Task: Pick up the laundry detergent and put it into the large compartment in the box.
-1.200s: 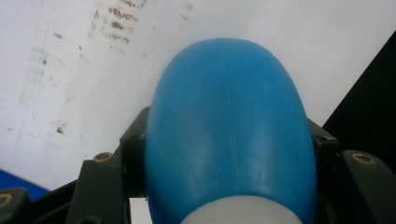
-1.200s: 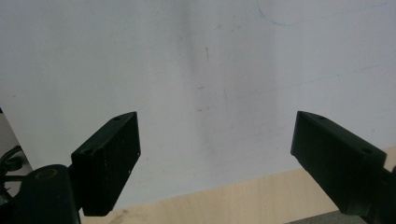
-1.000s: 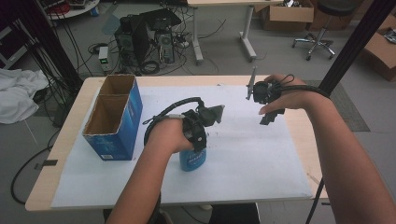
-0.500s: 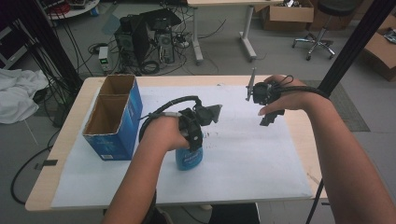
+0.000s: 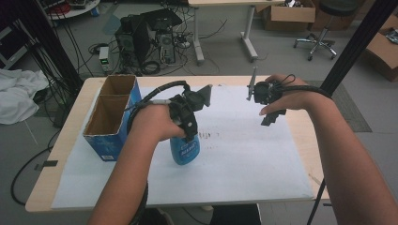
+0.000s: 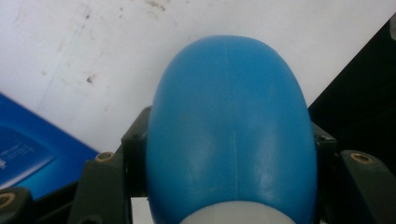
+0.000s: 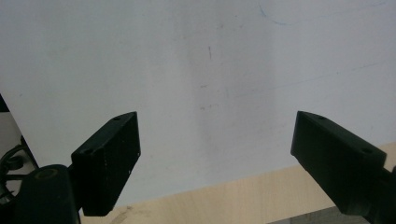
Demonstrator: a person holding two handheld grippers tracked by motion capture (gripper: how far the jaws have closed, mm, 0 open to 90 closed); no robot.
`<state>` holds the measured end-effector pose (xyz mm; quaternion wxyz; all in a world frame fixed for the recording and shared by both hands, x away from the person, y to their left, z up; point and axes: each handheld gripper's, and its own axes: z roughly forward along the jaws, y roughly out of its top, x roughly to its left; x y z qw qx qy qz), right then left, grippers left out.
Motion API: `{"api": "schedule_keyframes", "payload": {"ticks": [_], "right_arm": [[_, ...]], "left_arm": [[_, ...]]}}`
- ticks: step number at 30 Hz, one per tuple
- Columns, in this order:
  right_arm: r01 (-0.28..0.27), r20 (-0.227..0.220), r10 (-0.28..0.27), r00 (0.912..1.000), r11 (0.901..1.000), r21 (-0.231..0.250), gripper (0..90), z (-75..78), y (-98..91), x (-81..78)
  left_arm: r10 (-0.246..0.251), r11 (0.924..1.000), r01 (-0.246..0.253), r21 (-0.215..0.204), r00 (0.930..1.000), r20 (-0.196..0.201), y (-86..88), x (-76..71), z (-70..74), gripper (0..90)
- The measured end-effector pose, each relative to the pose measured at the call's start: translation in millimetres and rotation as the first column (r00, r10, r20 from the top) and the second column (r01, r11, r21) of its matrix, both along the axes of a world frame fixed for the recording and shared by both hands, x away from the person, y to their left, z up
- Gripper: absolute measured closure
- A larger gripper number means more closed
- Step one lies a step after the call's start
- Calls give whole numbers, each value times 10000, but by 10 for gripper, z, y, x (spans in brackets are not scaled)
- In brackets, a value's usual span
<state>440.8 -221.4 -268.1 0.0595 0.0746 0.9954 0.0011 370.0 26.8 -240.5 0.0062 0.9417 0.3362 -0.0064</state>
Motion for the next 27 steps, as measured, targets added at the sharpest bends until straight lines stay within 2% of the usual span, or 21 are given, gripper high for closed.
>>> {"api": "schedule_keyframes", "payload": {"ticks": [7,15,18,23,27], "right_arm": [[-27,26,27,10000,10000,-18,158,19,13,-9],[-31,32,31,10000,10000,-44,158,35,12,-16],[-64,34,64,10000,10000,-75,158,35,14,-19],[-95,34,95,9999,9999,-117,158,33,14,-16],[-73,-3,73,10000,9999,-90,158,27,14,-12]], "left_arm": [[667,9977,-667,127,9978,3,132,65,211,391],[1467,9892,-1467,-8,9890,-162,259,150,469,390],[1607,9870,-1607,29,9870,-69,299,177,581,390],[2077,9781,-2078,77,9781,99,422,232,776,390],[2588,9659,-2588,6,9658,187,552,272,915,390]]}}
